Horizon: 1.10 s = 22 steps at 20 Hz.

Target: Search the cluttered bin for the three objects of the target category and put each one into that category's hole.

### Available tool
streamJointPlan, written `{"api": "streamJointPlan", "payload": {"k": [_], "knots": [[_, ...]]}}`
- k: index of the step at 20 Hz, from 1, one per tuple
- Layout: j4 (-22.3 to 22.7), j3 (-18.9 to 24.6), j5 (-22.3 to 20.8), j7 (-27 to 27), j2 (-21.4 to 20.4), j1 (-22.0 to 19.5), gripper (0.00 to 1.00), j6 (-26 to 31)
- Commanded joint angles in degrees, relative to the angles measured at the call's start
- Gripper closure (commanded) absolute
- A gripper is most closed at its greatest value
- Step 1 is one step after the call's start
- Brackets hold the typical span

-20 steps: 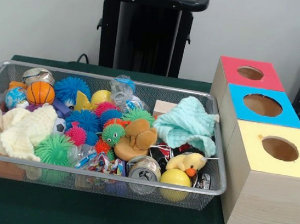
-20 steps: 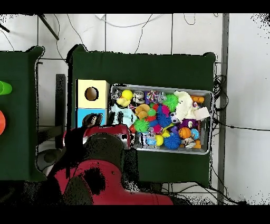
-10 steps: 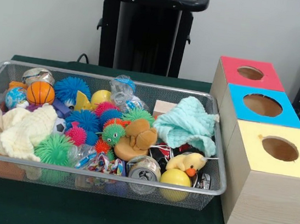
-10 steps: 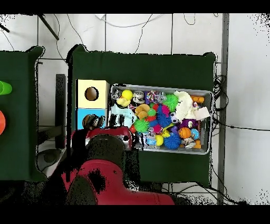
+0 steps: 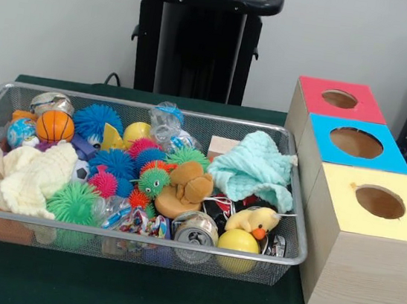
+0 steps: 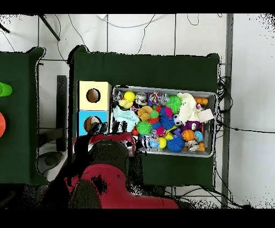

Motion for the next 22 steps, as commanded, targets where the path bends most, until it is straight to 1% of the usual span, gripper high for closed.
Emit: {"api": "streamJointPlan", "payload": {"k": [1, 8, 22], "knots": [[4.1, -0.4, -0.8, 4.4, 0.8, 0.2, 0.00, 7.4], [4.1, -0.8, -1.8, 4.9, 1.0, 1.1, 0.00, 7.6], [5.3, -1.5, -2.0, 5.4, 0.8, 2.5, 0.00, 7.3]]}}
